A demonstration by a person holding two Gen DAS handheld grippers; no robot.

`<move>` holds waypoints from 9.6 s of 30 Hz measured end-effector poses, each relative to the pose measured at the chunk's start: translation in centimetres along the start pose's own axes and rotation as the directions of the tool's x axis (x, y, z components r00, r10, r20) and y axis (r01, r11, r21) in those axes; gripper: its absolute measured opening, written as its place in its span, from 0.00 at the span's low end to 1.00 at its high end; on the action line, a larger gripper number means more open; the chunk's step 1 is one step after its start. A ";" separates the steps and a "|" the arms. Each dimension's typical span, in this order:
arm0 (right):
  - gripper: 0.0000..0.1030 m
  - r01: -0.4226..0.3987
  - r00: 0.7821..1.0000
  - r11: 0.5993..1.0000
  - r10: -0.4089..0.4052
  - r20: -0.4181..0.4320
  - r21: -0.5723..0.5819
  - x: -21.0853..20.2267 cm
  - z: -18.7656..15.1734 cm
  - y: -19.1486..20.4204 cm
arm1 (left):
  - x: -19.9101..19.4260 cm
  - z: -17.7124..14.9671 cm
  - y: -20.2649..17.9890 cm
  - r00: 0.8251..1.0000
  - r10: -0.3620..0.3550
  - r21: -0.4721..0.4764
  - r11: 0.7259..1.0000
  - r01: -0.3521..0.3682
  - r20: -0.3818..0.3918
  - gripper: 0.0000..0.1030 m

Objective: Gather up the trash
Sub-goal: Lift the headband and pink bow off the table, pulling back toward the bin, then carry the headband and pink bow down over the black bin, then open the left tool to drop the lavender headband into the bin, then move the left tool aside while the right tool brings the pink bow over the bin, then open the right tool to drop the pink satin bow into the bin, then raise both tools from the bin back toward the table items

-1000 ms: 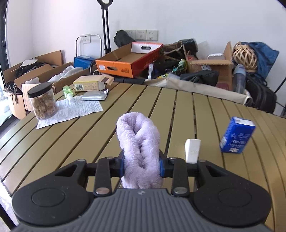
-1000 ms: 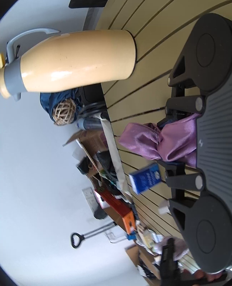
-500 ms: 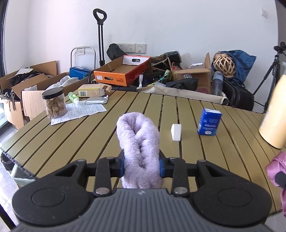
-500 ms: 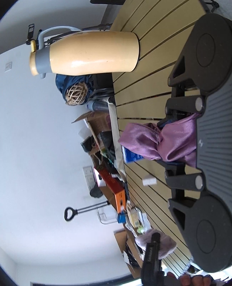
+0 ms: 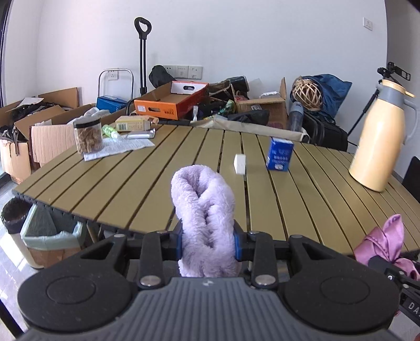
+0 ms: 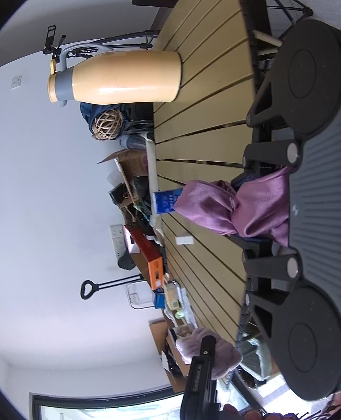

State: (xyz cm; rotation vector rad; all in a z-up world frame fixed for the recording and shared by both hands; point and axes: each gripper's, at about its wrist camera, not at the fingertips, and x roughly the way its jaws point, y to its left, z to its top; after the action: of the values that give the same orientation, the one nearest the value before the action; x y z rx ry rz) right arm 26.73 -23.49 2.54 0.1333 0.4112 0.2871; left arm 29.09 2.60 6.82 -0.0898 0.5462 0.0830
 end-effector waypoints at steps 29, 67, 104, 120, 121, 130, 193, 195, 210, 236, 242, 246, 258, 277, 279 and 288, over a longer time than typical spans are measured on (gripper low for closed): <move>0.33 0.028 0.958 0.999 -0.034 -0.284 -0.024 -2.5 -10.1 1.3 | -0.5 -14.2 1.8 0.972 -0.035 0.065 0.997 0.051 -0.234 0.33; 0.33 0.116 0.881 0.993 -0.121 -0.458 -0.039 1.9 -13.8 -0.3 | 6.7 -18.7 0.1 0.890 -0.027 0.093 0.993 0.078 -0.455 0.33; 0.33 0.296 0.837 0.955 -0.254 -0.484 0.011 2.6 -14.9 -4.9 | 13.6 -13.8 -8.5 0.841 -0.073 0.056 0.991 0.122 -0.536 0.33; 0.33 0.305 0.837 0.952 -0.258 -0.482 0.021 2.5 -14.8 -5.3 | 15.7 -14.0 -9.0 0.812 -0.045 0.031 0.997 0.077 -0.582 0.33; 0.33 0.304 0.838 0.952 -0.257 -0.481 0.022 2.5 -14.8 -5.2 | 15.8 -14.1 -9.0 0.811 -0.043 0.031 0.997 0.075 -0.584 0.33; 0.33 0.302 0.840 0.953 -0.255 -0.479 0.023 2.3 -14.7 -5.2 | 15.9 -14.3 -9.4 0.811 -0.029 0.058 0.995 0.078 -0.584 0.51; 0.34 0.118 0.866 0.992 -0.122 -0.486 -0.040 9.9 -12.5 5.7 | 9.9 -11.9 4.6 0.886 0.041 -0.021 0.998 -0.057 -0.461 1.00; 0.34 0.119 0.860 0.992 -0.121 -0.496 -0.036 10.4 -12.6 6.1 | 9.7 -12.1 5.6 0.887 0.049 -0.029 0.997 -0.070 -0.460 1.00; 0.34 0.150 0.800 0.987 -0.088 -0.594 0.055 16.5 -13.3 6.9 | 9.4 -13.0 9.9 0.875 0.091 -0.050 0.990 -0.130 -0.475 1.00; 0.88 0.201 0.770 0.979 -0.141 -0.622 0.027 18.5 -14.2 6.2 | 10.3 -13.9 11.0 0.849 0.124 -0.036 0.985 -0.166 -0.513 1.00; 0.93 0.199 0.769 0.979 -0.126 -0.626 0.047 18.4 -14.3 5.8 | 10.4 -14.0 10.9 0.849 0.124 -0.033 0.986 -0.164 -0.513 1.00; 0.95 0.193 0.774 0.980 -0.124 -0.621 0.045 18.3 -14.2 5.9 | 10.4 -14.0 10.9 0.850 0.124 -0.033 0.986 -0.164 -0.513 1.00; 0.99 0.183 0.778 0.982 -0.115 -0.618 0.049 17.8 -14.0 6.0 | 10.2 -14.0 10.8 0.852 0.125 -0.031 0.986 -0.163 -0.507 1.00; 0.99 0.111 0.869 0.993 -0.078 -0.489 0.040 12.3 -9.7 5.7 | 6.0 -11.6 8.4 0.959 0.182 -0.017 0.982 -0.190 -0.216 1.00; 0.99 0.089 0.888 0.995 -0.059 -0.456 0.045 11.4 -8.8 5.5 | 5.3 -11.3 7.7 0.969 0.190 0.006 0.981 -0.192 -0.157 1.00; 0.99 -0.004 0.981 0.999 0.012 -0.192 0.043 6.3 -3.6 3.7 | 3.1 -8.7 5.1 0.987 0.162 0.008 0.987 -0.162 0.004 1.00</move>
State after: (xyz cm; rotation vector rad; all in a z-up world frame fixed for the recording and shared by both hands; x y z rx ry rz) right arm 29.85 -17.80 -2.36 0.1499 0.6085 0.3003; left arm 26.70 6.95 -2.48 -0.0366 0.5501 0.2396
